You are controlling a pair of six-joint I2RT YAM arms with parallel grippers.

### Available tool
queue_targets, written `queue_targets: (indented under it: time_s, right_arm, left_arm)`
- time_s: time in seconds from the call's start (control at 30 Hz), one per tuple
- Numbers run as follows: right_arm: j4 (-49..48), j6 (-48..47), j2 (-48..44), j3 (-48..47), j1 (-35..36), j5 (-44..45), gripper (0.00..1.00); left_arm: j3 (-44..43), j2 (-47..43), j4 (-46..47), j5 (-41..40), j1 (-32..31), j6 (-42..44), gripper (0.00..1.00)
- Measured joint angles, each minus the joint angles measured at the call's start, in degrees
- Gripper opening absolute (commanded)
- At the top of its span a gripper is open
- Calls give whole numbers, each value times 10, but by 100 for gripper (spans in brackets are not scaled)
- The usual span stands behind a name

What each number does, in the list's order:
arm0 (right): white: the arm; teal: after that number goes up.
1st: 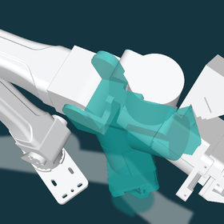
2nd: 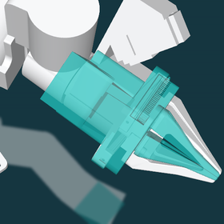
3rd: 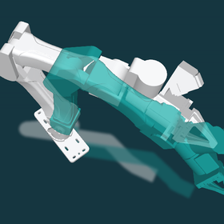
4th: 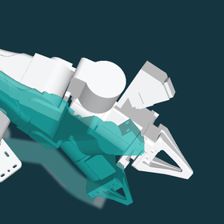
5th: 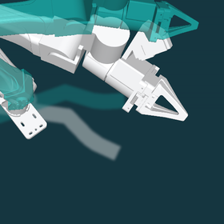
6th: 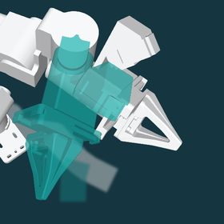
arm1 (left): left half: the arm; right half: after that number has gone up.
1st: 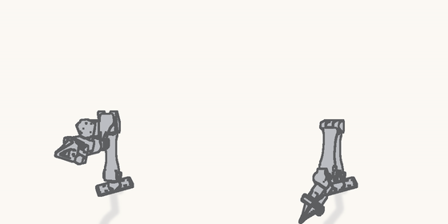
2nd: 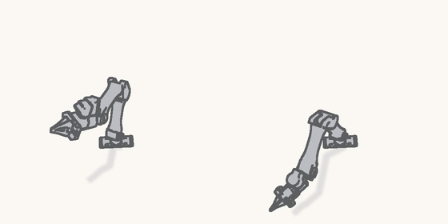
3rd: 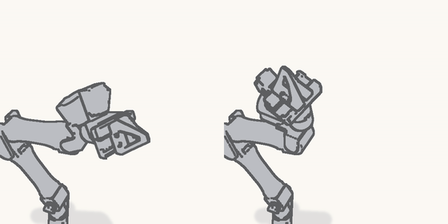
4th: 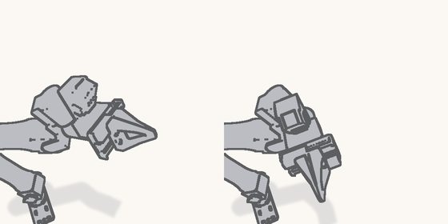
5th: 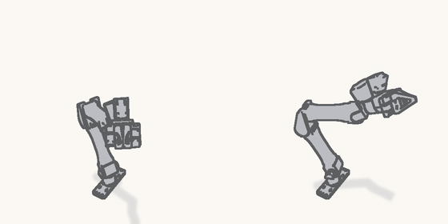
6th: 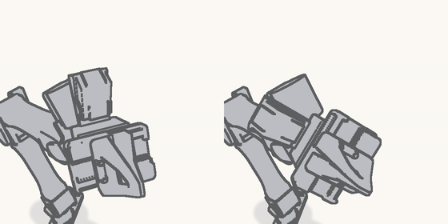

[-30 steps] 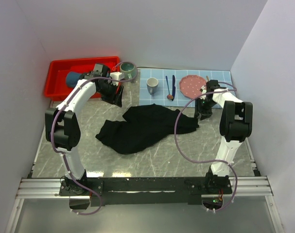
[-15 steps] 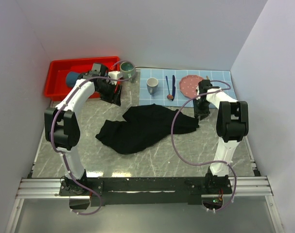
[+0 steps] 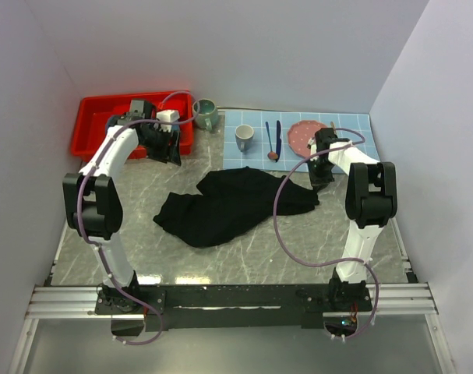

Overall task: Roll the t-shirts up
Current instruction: Flatten out the T-shirt at the center of the board.

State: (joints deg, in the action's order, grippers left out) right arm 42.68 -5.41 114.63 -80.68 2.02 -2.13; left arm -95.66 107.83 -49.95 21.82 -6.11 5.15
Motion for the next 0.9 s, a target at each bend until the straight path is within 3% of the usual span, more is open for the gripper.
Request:
queue_targets:
  time_s: [0.4, 0.73, 0.9]
  right_arm:
    - [7, -20, -27, 1, -7, -32, 0]
    - [-37, -67, -375, 21, -8, -90, 0]
    - [-45, -55, -465, 70, -8, -93, 0]
  left_arm:
    - [85, -76, 19, 6, 18, 4, 66]
    - [159, -95, 38, 5, 18, 2, 70]
    - [179, -74, 65, -1, 18, 0, 69]
